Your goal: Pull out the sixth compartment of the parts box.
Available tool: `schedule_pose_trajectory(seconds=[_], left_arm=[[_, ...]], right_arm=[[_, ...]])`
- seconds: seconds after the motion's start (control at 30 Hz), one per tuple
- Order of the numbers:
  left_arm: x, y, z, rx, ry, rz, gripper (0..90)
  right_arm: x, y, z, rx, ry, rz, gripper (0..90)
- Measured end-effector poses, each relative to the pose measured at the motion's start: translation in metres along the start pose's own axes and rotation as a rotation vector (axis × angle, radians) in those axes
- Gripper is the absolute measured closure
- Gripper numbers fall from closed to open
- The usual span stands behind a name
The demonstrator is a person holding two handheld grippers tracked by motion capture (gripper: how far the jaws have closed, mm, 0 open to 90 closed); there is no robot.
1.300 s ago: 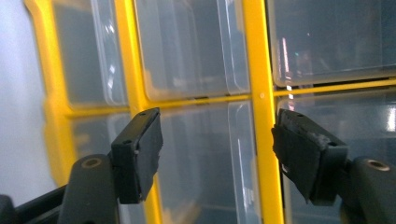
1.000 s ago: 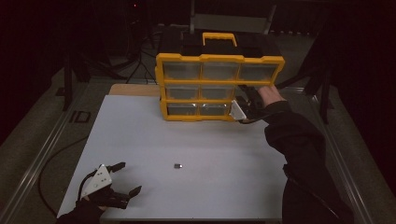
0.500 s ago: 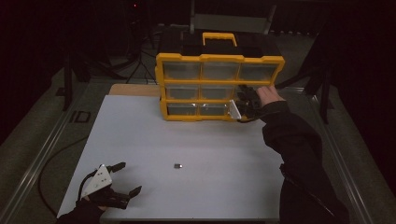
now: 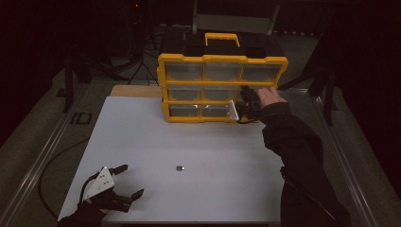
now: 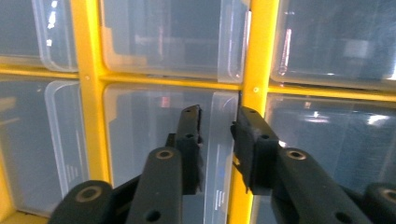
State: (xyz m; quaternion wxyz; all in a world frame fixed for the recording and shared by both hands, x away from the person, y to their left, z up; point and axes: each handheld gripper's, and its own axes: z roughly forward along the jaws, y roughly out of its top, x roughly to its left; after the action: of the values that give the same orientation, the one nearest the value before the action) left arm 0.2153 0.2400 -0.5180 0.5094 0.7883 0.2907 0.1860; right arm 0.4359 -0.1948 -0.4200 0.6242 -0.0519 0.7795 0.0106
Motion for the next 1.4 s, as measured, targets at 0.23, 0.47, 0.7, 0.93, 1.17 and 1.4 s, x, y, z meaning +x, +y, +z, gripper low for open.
schedule_pose_trajectory(seconds=[0.23,0.47,0.7,0.93,1.17,1.4], left_arm=[[0.000,0.000,0.000,0.000,-0.001,0.000,0.0],[0.000,0.000,0.000,-0.002,-0.001,0.001,0.0],[0.000,0.000,0.000,-0.005,-0.001,-0.004,0.0],[0.000,0.000,0.000,-0.006,0.001,-0.005,0.0],[0.000,0.000,0.000,-0.003,0.002,-0.002,0.0],[0.000,0.000,0.000,-0.001,0.002,0.001,0.0]], right_arm=[[0.011,0.005,0.002,0.041,-0.096,0.010,78.0],[0.015,0.008,0.003,0.062,-0.125,0.014,78.8],[0.012,0.008,0.001,0.055,-0.106,0.010,79.3],[0.007,0.008,-0.004,0.051,-0.083,0.013,79.3],[0.009,0.007,-0.013,0.040,-0.081,0.024,79.3],[0.009,0.007,-0.016,0.036,-0.058,0.022,78.8]])
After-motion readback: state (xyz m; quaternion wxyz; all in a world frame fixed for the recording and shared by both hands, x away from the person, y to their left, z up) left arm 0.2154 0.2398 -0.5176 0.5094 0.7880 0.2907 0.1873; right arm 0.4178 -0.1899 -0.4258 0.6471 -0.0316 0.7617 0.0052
